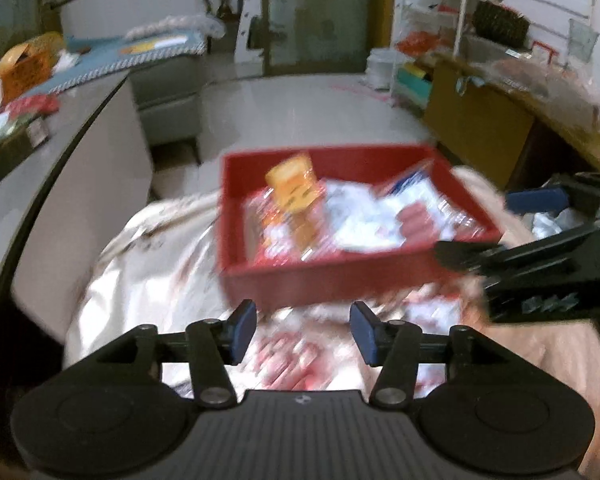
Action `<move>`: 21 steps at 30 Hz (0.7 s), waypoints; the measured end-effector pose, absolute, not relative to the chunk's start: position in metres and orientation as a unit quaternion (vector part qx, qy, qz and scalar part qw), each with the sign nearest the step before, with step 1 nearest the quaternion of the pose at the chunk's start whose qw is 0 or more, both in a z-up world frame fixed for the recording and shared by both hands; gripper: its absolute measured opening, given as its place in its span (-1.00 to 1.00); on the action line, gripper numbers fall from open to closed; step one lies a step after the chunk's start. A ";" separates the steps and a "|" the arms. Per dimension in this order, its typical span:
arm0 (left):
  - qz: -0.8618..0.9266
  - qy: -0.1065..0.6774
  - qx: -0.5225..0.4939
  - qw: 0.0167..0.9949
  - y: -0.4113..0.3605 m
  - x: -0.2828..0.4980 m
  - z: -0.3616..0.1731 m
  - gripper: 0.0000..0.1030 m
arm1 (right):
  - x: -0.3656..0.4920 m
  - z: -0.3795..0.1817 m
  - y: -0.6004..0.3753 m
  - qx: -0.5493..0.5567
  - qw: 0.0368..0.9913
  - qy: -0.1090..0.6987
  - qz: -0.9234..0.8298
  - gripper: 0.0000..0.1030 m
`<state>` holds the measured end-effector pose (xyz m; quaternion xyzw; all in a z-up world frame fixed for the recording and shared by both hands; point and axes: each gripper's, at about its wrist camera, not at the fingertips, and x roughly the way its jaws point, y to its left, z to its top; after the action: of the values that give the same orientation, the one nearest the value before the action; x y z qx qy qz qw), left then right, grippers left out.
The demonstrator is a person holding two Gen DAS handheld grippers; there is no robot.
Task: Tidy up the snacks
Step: 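Move both tools back to the table beside the red box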
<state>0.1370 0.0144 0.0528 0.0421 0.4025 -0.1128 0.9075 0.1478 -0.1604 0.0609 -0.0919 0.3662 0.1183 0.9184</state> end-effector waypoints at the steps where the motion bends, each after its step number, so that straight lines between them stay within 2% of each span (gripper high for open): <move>1: -0.100 0.414 0.040 0.904 0.026 0.135 0.049 -0.09 | 0.146 0.061 -0.160 -0.087 0.917 0.369 0.122 0.77; 7: -0.038 0.475 -0.038 0.878 0.085 0.131 0.027 -0.10 | 0.134 0.058 -0.161 -0.070 0.912 0.382 0.132 0.77; 10: -0.044 0.497 -0.080 0.863 0.083 0.133 0.014 -0.08 | 0.133 0.048 -0.159 -0.065 0.904 0.401 0.133 0.78; 14: -0.006 0.520 -0.042 0.853 0.068 0.139 -0.013 -0.07 | 0.134 0.034 -0.161 -0.061 0.894 0.423 0.136 0.78; 16: 0.020 0.522 -0.045 0.852 0.069 0.141 -0.019 0.09 | 0.136 0.026 -0.163 -0.056 0.889 0.435 0.133 0.78; 20: 0.043 0.508 -0.059 0.858 0.071 0.140 -0.023 0.08 | 0.145 0.008 -0.170 -0.038 0.876 0.463 0.125 0.78; 21: 0.042 0.510 -0.056 0.857 0.070 0.142 -0.025 -0.01 | 0.147 0.004 -0.172 -0.033 0.874 0.470 0.121 0.78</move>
<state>0.1423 0.0702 -0.0246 -0.0557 0.5103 0.0417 0.8571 0.1473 -0.1718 0.0038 -0.0326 0.4704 0.1206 0.8736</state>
